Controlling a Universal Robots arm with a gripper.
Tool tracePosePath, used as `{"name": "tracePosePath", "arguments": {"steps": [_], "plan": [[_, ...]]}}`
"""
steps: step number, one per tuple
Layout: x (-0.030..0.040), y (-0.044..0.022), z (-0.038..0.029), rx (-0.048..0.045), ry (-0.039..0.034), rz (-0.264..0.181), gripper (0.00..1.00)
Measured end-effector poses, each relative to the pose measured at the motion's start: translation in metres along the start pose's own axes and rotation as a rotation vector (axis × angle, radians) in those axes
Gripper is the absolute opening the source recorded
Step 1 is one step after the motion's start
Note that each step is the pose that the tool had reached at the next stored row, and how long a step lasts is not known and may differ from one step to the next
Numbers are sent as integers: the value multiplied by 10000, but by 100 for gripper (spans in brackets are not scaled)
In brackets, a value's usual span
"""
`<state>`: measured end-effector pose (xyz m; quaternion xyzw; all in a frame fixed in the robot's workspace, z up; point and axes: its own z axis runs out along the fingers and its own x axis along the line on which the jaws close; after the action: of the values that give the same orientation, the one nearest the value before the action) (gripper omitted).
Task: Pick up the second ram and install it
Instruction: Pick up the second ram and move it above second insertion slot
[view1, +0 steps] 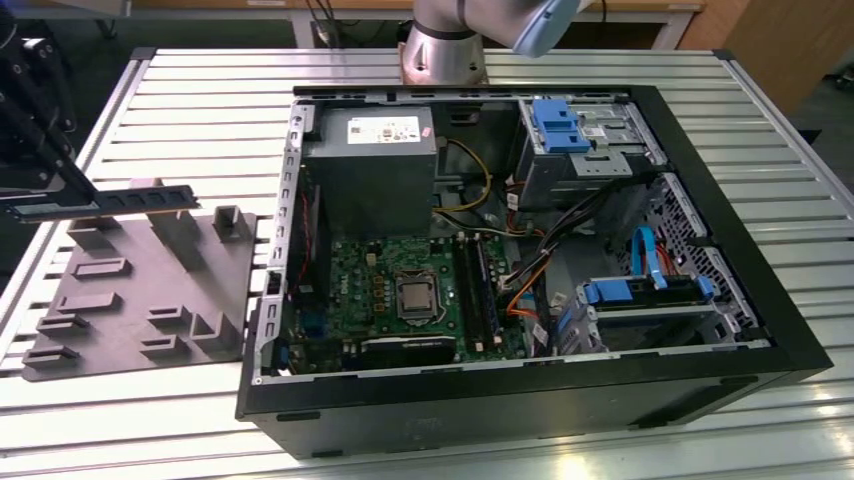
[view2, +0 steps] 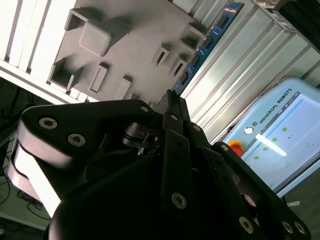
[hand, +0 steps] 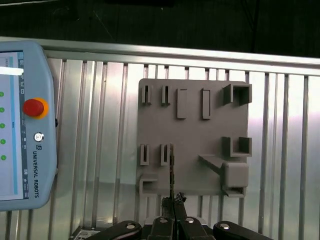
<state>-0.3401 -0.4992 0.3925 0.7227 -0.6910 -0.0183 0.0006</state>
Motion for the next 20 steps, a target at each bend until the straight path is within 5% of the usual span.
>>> {"name": "tracePosePath", "arguments": {"steps": [20], "plan": [[7,-279,-7,0,0,0,11]]}}
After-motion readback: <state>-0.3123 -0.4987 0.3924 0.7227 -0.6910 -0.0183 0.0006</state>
